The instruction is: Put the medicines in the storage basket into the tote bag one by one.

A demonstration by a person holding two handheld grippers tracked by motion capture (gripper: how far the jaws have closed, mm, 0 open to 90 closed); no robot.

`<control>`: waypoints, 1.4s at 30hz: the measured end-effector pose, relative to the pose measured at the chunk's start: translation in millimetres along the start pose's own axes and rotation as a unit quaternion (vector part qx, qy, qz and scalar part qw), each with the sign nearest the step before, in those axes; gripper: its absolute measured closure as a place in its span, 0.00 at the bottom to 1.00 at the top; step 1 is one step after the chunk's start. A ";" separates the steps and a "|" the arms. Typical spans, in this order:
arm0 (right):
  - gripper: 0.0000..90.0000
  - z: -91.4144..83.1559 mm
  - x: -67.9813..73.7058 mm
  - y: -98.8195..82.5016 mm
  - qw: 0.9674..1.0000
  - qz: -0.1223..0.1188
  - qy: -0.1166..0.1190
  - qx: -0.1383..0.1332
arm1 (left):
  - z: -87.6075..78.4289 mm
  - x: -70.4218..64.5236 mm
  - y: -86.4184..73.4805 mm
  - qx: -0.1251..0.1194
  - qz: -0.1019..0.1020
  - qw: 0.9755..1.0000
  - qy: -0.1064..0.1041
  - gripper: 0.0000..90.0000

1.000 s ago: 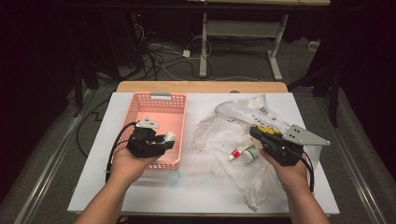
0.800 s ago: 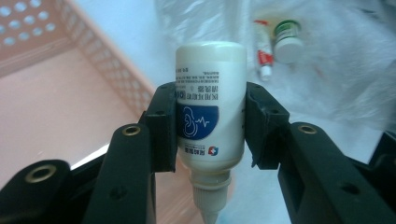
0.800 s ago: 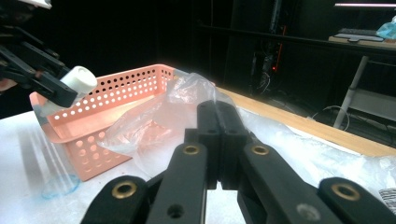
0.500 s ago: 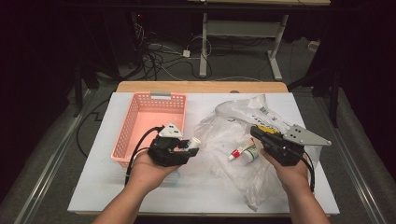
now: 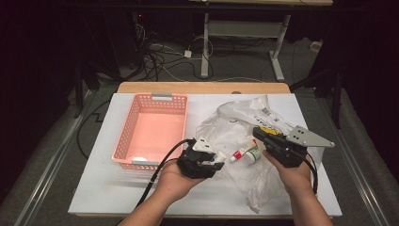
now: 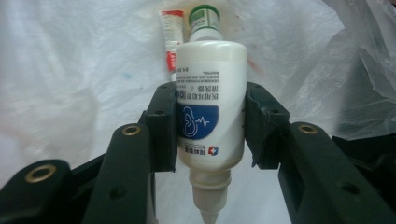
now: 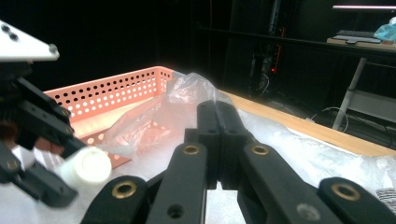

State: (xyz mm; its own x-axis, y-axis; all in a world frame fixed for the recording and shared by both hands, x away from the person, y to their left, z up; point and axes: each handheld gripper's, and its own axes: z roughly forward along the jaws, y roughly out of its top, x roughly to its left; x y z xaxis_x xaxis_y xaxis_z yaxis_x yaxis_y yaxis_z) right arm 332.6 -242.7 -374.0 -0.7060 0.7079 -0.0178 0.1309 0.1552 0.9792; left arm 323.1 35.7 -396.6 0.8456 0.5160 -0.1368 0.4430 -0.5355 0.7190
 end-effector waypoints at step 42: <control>1.00 0.0 -1.4 -1.5 1.000 0.002 0.001 0.000 | 124.1 -18.9 27.4 0.006 0.006 0.998 -0.057 0.47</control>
State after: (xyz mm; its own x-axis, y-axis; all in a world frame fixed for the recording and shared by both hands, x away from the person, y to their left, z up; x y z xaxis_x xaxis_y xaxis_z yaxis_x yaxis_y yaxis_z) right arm 333.4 -243.9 -375.4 -0.7063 0.7077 -0.0145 0.1337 0.1535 0.9791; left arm 356.2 -71.7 -458.9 0.8788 0.4307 -0.2054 0.4359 -0.5497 0.7126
